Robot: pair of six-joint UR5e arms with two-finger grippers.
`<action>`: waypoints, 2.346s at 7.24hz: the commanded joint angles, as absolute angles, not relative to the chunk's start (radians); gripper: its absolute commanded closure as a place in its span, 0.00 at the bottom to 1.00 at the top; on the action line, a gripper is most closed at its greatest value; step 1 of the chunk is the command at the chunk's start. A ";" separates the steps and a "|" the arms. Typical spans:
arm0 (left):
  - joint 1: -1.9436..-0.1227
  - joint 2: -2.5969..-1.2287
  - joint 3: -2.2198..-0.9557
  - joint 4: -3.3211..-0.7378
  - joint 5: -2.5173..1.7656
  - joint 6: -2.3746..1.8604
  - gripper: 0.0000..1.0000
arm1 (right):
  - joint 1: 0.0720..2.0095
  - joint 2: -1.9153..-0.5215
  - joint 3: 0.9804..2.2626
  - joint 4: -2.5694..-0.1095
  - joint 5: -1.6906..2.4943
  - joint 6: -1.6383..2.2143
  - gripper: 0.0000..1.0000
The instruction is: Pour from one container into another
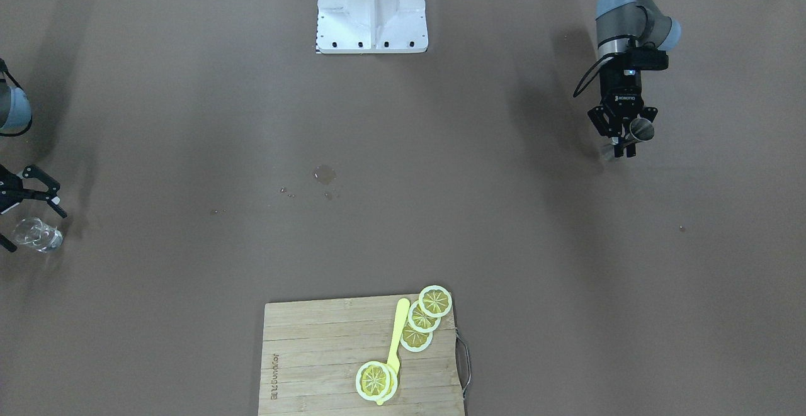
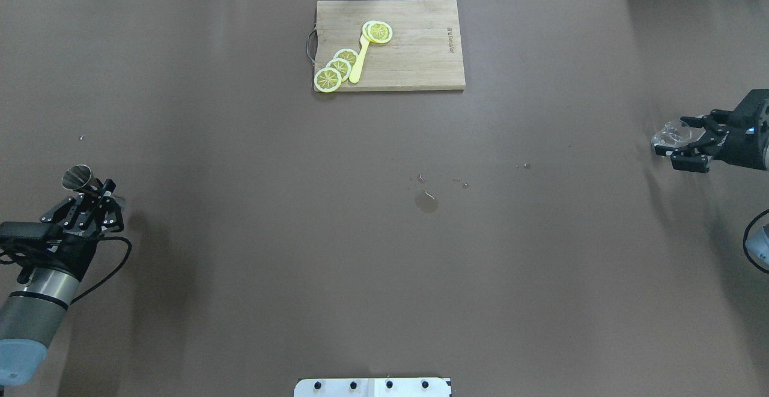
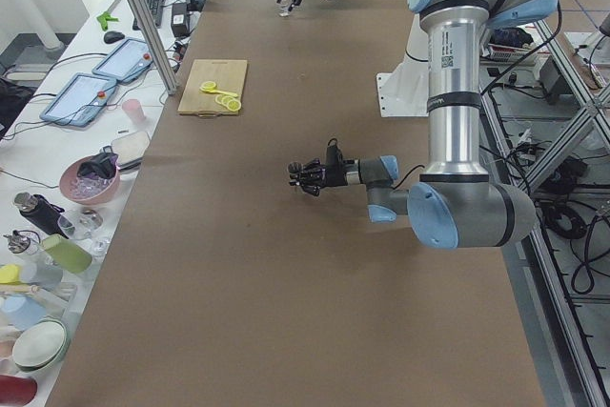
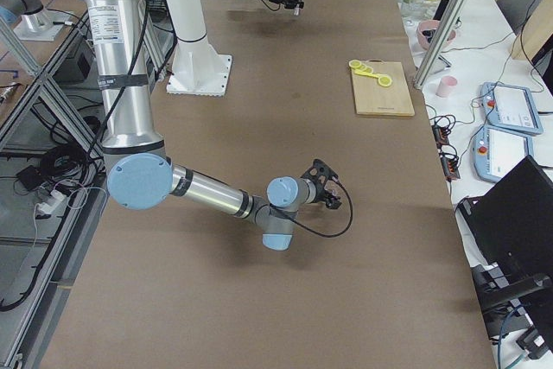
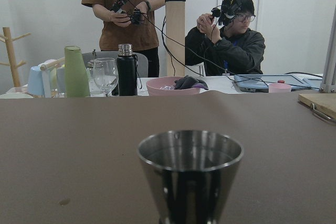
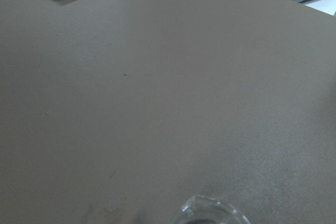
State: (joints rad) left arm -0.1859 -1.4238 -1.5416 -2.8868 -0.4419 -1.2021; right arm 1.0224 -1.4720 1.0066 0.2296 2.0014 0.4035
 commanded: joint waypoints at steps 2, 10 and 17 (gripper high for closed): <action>-0.202 -1.428 -1.537 -2.847 -0.405 -1.209 1.00 | 1.023 -1.485 1.026 0.230 2.006 0.405 0.00; -0.206 -1.471 -1.479 -2.806 -0.382 -1.212 1.00 | 1.302 -1.698 1.075 0.011 2.384 0.388 0.00; -0.201 -1.491 -1.474 -2.813 -0.399 -1.273 1.00 | 1.453 -1.710 1.171 -0.638 2.433 0.187 0.00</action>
State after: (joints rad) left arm -0.2012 -1.4905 -1.4775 -2.8146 -0.3986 -1.2720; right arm 1.4369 -1.7128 1.1208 -0.4864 2.4336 0.2104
